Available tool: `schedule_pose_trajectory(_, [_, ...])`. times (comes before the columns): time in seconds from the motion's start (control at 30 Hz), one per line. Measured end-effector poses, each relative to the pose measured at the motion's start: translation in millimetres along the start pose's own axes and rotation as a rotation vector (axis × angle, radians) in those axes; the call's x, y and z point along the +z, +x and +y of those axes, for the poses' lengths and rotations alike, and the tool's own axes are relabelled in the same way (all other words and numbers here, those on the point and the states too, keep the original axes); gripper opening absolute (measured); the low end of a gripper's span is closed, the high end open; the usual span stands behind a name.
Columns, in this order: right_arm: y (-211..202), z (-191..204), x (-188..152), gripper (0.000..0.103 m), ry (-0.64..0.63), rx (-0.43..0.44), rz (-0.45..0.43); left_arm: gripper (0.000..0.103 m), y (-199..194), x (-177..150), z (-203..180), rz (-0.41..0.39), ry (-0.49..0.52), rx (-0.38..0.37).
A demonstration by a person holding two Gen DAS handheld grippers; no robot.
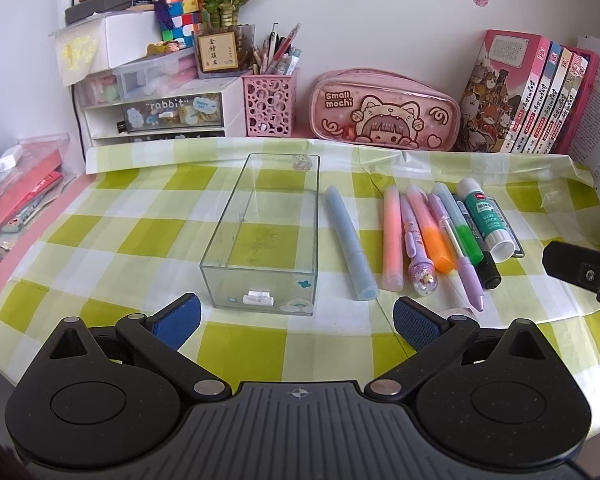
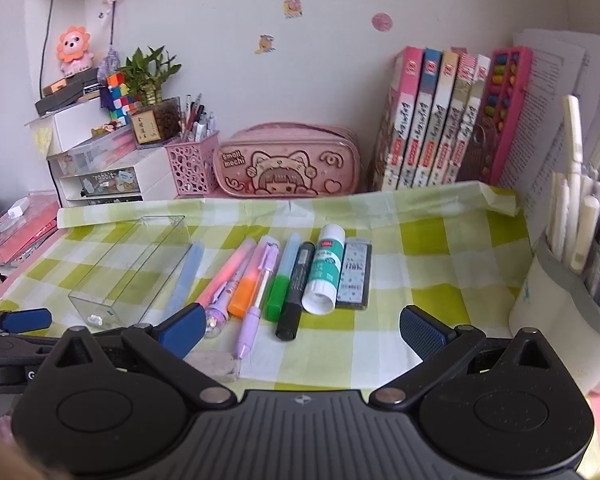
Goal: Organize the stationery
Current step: 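Move the right tool to the pale blue highlighter and grasp it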
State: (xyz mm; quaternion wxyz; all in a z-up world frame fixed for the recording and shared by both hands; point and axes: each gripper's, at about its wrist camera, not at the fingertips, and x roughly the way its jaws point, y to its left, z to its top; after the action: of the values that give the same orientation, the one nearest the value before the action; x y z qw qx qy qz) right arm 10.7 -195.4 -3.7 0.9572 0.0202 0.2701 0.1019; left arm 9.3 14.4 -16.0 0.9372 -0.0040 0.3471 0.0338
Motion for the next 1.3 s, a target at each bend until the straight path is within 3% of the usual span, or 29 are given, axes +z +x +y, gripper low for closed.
schedule_pose_trajectory(0.3, [42.6, -9.1, 14.3, 0.101, 0.039, 0.171, 0.064, 0.098, 24.7, -5.4, 10.8, -0.084, 0.005, -0.006])
schedule_pose_trajectory(0.47, [73.0, -3.3, 26.3, 0.101, 0.151, 0.321, 0.131, 0.097, 31.5, -9.0, 15.3, -0.13, -0.033, -0.049])
schedule_pose_trajectory(0.57, [87.9, 9.3, 32.8, 0.098, 0.166, 0.39, 0.14, 0.092, 33.8, -9.9, 18.7, -0.159, -0.05, -0.049])
schedule_pose_trajectory(0.63, [96.3, 19.9, 37.7, 0.092, 0.151, 0.416, 0.141, 0.084, 36.9, -10.0, 20.0, -0.158, -0.054, -0.038])
schedule_pose_trajectory(0.7, [105.3, 28.9, 41.9, 0.081, 0.138, 0.425, 0.152, 0.076, 40.1, -10.8, 20.8, -0.159, -0.05, -0.031])
schedule_pose_trajectory(0.77, [116.5, 36.8, 44.4, 0.057, 0.118, 0.418, 0.189, 0.074, 43.5, -13.4, 21.4, -0.155, -0.045, -0.027])
schedule_pose_trajectory(0.87, [131.1, 44.3, 45.5, 0.048, 0.104, 0.41, 0.228, 0.074, 44.5, -15.7, 20.8, -0.167, -0.036, -0.024])
schedule_pose_trajectory(1.3, [170.7, 66.9, 46.5, 0.039, 0.065, 0.332, 0.332, 0.074, 54.3, -12.2, 18.7, -0.162, -0.019, -0.016])
